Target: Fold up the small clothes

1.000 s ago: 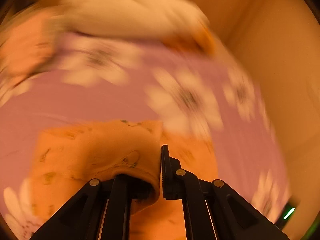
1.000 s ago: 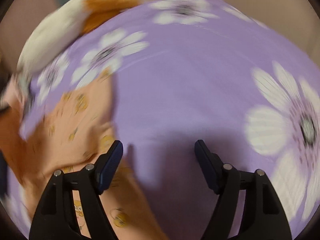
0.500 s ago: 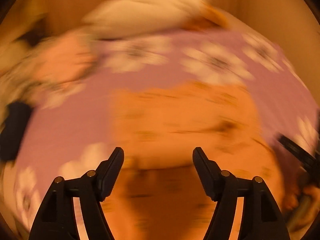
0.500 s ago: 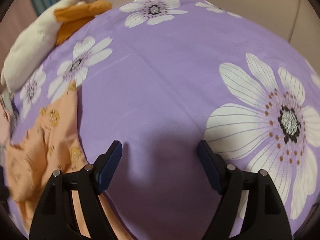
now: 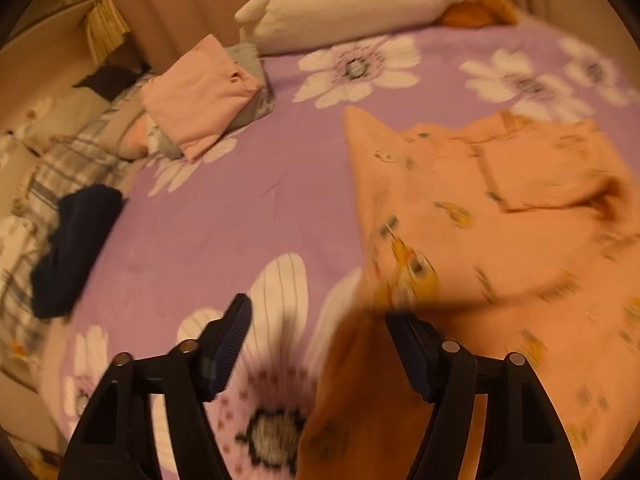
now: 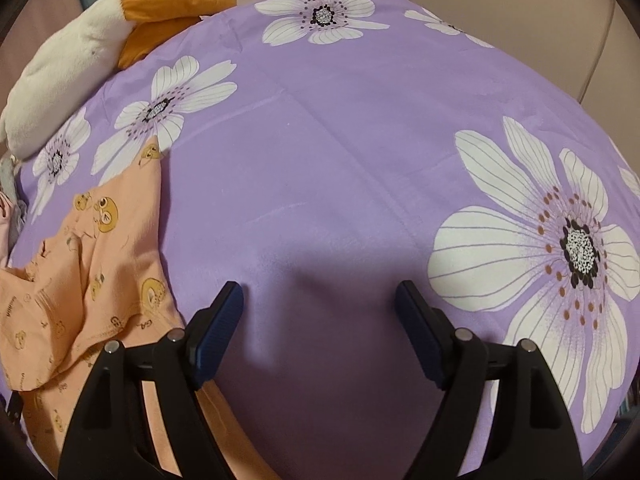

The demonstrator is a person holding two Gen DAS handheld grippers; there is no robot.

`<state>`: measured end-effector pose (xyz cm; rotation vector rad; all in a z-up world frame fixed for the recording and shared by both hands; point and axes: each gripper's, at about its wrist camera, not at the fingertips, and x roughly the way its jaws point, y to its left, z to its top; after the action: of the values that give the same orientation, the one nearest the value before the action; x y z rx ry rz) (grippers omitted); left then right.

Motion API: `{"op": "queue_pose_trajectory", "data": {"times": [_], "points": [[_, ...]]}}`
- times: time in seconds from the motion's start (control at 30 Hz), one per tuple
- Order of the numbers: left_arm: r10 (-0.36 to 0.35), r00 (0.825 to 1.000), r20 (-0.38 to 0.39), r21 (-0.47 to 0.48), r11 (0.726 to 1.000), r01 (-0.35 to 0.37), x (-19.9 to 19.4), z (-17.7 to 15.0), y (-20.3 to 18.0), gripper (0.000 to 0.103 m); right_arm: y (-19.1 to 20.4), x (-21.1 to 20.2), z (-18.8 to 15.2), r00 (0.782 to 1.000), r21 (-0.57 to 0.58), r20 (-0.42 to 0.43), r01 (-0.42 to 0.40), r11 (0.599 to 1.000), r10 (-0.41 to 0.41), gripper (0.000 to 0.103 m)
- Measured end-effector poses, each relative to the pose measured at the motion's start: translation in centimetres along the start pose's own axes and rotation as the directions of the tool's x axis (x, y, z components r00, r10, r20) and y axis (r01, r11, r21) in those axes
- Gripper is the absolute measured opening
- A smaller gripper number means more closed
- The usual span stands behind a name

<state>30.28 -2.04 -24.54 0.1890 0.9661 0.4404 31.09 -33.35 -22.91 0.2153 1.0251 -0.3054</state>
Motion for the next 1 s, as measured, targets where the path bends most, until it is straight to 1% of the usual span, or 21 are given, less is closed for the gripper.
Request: {"op": "queue_pose_trajectory", "data": {"times": [0.07,0.1,0.13,0.17,0.2,0.23,0.27,0.3,0.33,0.4,0.5,0.53,0.57,0.6,0.67,0.73,0.77,0.83,0.9,0.97,1.0], "points": [[0.047,0.999,-0.012,-0.003,0.999,-0.047,1.0,0.6,-0.1,0.07,0.1,0.0,0.0,1.0,-0.003,0.001,0.003,1.0,-0.003,0.079],[0.068,0.998,-0.014,-0.03,0.997,-0.068,1.4,0.7,0.4,0.07,0.1,0.0,0.0,1.0,-0.004,0.0,0.001,1.0,-0.001,0.079],[0.058,0.998,-0.026,-0.078,0.995,-0.06,1.7,0.7,1.2,0.07,0.1,0.0,0.1,1.0,-0.005,0.0,-0.001,1.0,0.001,0.079],[-0.018,0.999,-0.035,-0.171,0.985,0.012,1.9,0.4,2.9,0.07,0.1,0.0,0.1,1.0,-0.006,-0.001,-0.004,1.0,0.004,0.079],[-0.097,0.994,-0.042,-0.262,0.961,0.082,2.2,0.0,4.4,0.07,0.1,0.0,0.2,1.0,-0.01,-0.003,-0.003,1.0,0.003,0.079],[-0.181,0.982,-0.058,-0.364,0.92,0.148,3.0,-0.5,6.0,0.07,0.2,0.0,0.2,1.0,-0.013,-0.002,-0.003,1.0,0.003,0.079],[-0.253,0.964,-0.081,-0.453,0.871,0.191,4.1,-1.1,7.5,0.07,0.2,0.0,0.2,1.0,-0.016,-0.003,-0.003,1.0,0.003,0.079],[-0.278,0.958,-0.073,-0.49,0.846,0.208,4.4,-1.9,8.2,0.07,0.2,0.0,0.2,1.0,-0.017,-0.003,-0.001,1.0,0.001,0.079],[-0.247,0.968,-0.04,-0.473,0.858,0.2,4.1,-2.3,8.7,0.07,0.3,0.0,0.2,1.0,-0.018,-0.003,0.0,1.0,0.0,0.079],[-0.151,0.986,-0.064,-0.427,0.898,0.109,3.8,-2.5,8.5,0.07,0.5,-0.1,0.1,1.0,-0.022,-0.004,-0.012,1.0,0.012,0.079],[-0.11,0.992,-0.062,-0.356,0.931,0.081,3.7,-2.6,7.5,0.073,1.3,-0.6,0.1,0.998,-0.035,-0.006,-0.07,0.997,0.07,0.079],[-0.101,0.993,-0.061,-0.363,0.929,0.072,3.9,-2.7,7.6,0.081,1.6,-0.8,0.1,0.995,-0.041,-0.007,-0.095,0.995,0.095,0.078],[-0.099,0.993,-0.059,-0.399,0.915,0.067,4.3,-3.0,8.1,0.091,1.9,-1.2,0.1,0.992,-0.047,-0.003,-0.123,0.991,0.123,0.077],[-0.108,0.992,-0.061,-0.434,0.898,0.071,4.8,-3.4,8.5,0.094,2.3,-1.8,0.1,0.988,-0.057,0.009,-0.154,0.986,0.155,0.077],[-0.16,0.986,-0.052,-0.47,0.875,0.118,5.0,-3.7,9.5,0.096,3.2,-2.9,0.0,0.98,-0.08,0.031,-0.195,0.978,0.198,0.078],[-0.157,0.987,-0.043,-0.451,0.884,0.121,5.0,-3.7,9.3,0.096,4.5,-4.3,-0.2,0.965,-0.143,0.06,-0.244,0.959,0.255,0.078],[-0.145,0.989,-0.03,-0.432,0.894,0.117,4.8,-3.8,9.0,0.095,5.4,-5.0,-0.4,0.957,-0.194,0.072,-0.264,0.945,0.282,0.078],[-0.155,0.988,-0.026,-0.436,0.891,0.128,4.9,-3.6,9.1,0.094,7.5,-6.4,-1.2,0.941,-0.315,0.096,-0.281,0.906,0.325,0.078],[-0.162,0.987,-0.017,-0.433,0.89,0.139,4.9,-3.4,9.2,0.089,10.1,-7.4,-2.1,0.929,-0.414,0.089,-0.293,0.862,0.358,0.078],[-0.17,0.985,0.005,-0.395,0.905,0.159,4.4,-3.1,8.5,0.069,11.9,-8.0,-2.6,0.914,-0.471,0.055,-0.331,0.818,0.402,0.078],[-0.173,0.985,0.011,-0.369,0.915,0.165,4.2,-2.9,8.1,0.063,13.3,-8.2,-2.8,0.904,-0.505,0.032,-0.354,0.787,0.427,0.079]]}}
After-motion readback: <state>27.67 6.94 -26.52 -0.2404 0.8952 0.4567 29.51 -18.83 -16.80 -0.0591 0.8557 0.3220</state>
